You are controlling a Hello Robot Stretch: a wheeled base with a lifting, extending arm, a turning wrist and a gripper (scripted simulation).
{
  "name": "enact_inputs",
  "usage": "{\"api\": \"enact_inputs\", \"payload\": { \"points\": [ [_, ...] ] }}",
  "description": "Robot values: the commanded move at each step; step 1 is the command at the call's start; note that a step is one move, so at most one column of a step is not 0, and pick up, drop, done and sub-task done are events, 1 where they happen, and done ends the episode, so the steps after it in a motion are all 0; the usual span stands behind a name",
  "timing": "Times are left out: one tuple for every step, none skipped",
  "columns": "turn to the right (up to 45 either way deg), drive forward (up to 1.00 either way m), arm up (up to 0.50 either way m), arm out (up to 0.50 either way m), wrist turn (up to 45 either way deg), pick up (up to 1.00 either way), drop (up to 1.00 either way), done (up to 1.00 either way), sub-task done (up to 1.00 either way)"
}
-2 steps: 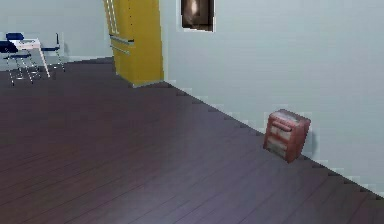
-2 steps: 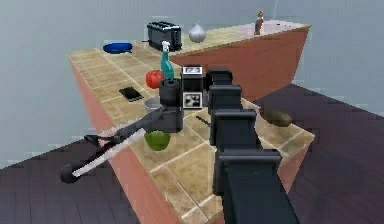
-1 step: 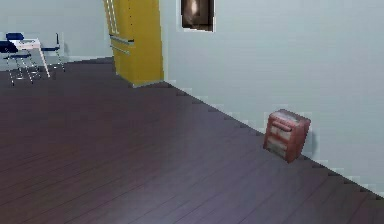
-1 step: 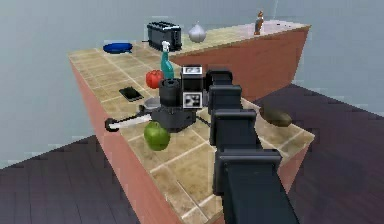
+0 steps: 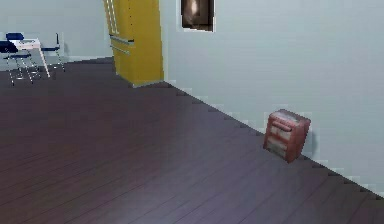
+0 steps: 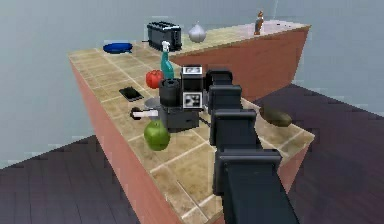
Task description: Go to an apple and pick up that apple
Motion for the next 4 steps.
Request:
{"api": "enact_inputs", "payload": {
  "points": [
    [0.0,0.00,-0.10,0.00,0.0,0.00,0.00,0.00,0.00],
    [0.0,0.00,0.00,0.00,0.0,1.00,0.00,0.00,0.00],
    [0.0,0.00,0.10,0.00,0.0,0.00,0.00,0.00,0.00],
    [0.0,0.00,0.00,0.00,0.0,0.00,0.00,1.00,0.00]
  ]
}}
